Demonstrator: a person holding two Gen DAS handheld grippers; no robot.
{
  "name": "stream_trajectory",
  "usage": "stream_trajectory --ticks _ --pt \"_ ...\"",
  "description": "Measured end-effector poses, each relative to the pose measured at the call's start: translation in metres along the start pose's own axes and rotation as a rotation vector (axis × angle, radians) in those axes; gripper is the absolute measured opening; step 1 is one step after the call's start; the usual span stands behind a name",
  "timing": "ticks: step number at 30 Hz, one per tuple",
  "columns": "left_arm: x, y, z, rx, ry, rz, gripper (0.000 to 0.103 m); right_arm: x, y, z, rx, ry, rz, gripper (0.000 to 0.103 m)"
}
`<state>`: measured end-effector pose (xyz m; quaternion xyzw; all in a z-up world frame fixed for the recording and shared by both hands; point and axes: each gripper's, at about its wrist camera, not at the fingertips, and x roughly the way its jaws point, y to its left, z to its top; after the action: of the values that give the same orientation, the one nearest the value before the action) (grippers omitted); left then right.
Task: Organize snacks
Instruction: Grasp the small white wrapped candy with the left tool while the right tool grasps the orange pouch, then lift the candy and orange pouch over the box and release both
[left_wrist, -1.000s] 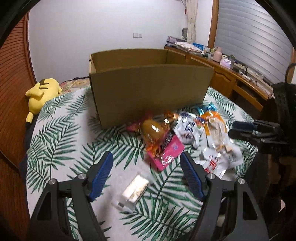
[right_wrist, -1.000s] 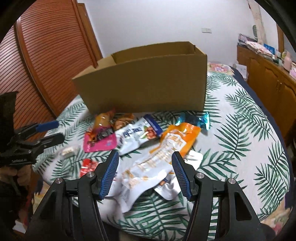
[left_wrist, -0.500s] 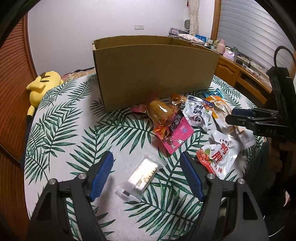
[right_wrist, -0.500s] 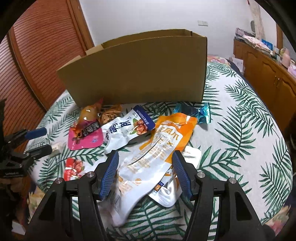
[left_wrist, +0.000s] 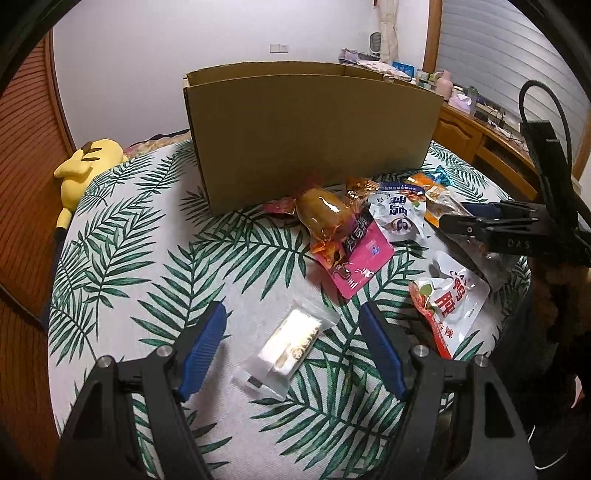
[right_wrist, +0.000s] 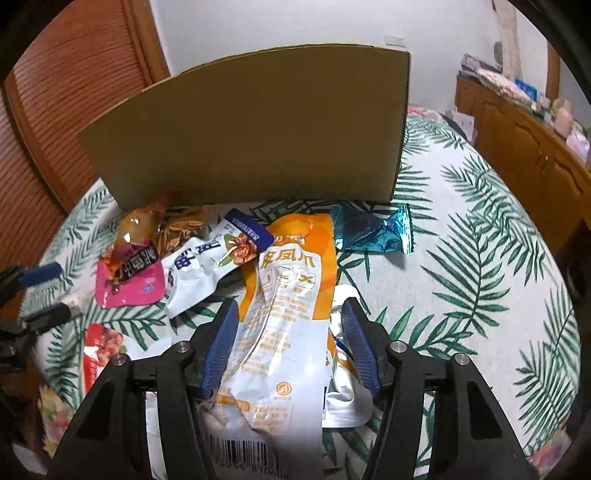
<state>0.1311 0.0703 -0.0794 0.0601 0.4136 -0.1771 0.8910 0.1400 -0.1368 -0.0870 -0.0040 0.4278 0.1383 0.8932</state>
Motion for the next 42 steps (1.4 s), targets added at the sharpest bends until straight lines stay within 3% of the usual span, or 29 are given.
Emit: stream_trajectory --ticks 8,12,15,18,23,34,36,38,42 --pt "0.001 -0.004 -0.002 0.002 0.004 0.0 0.075 0.01 0.01 0.005 -0.09 0.012 -0.06 0.058" --pt "0.0 -0.005 -0.002 0.008 0.004 -0.001 0.075 0.01 0.009 0.006 -0.098 0.009 -0.066 0.05" --pt "-0.001 -0.004 -0.002 0.009 0.007 -0.004 0.069 0.008 0.004 0.008 -0.078 0.009 -0.039 0.039" --pt "-0.001 -0.005 -0.003 0.009 0.01 -0.012 0.062 0.006 -0.002 0.008 -0.049 -0.003 -0.01 0.037" --pt "0.001 -0.008 -0.006 0.032 0.023 -0.013 0.042 -0.007 -0.008 0.007 -0.023 -0.033 0.014 0.034" --pt "0.009 -0.008 -0.014 0.04 0.068 0.006 0.042 -0.032 -0.015 0.011 0.012 -0.104 0.049 0.034" --pt "0.008 -0.007 -0.015 0.033 0.062 0.001 0.037 -0.035 -0.016 0.012 0.022 -0.114 0.061 0.034" --pt "0.008 -0.006 -0.014 0.026 0.057 0.001 0.022 -0.04 -0.019 0.013 0.033 -0.125 0.067 0.034" --pt "0.002 0.0 -0.012 -0.018 0.011 -0.012 0.019 -0.049 -0.028 0.016 0.064 -0.149 0.092 0.034"
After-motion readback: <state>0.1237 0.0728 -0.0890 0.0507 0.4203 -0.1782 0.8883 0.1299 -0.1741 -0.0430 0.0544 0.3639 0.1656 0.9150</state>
